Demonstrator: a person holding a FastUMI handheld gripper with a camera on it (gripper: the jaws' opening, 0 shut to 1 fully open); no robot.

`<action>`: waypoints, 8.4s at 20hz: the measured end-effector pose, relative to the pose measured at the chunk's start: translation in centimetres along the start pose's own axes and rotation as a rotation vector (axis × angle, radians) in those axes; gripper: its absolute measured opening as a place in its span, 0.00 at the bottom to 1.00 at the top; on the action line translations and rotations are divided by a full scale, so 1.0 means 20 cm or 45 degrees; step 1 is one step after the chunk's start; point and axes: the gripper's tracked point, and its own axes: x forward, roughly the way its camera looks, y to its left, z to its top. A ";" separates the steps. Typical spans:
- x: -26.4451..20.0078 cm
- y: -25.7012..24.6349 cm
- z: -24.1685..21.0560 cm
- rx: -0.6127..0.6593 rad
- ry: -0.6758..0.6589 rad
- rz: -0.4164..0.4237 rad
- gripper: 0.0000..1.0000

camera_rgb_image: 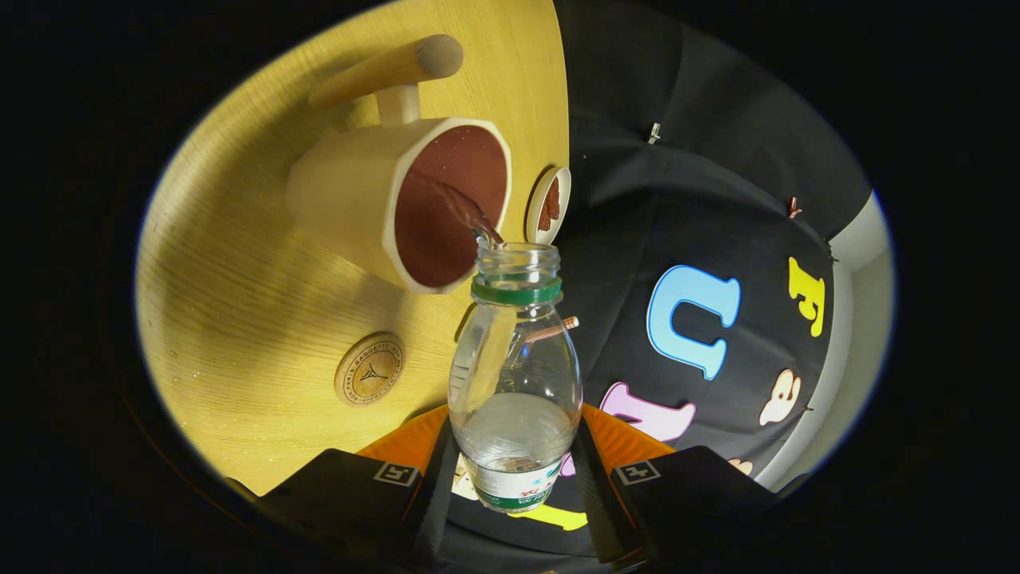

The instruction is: Take the bottle from table, then pour the juice into the cup, finally place the bottle on the coaster

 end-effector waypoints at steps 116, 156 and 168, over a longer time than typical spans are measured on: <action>0.26 -0.17 -0.37 2.350 -0.148 0.140 0.74; -0.02 0.01 -0.39 2.266 -0.205 0.109 0.99; -0.71 -0.15 -0.94 2.321 0.004 -0.211 0.98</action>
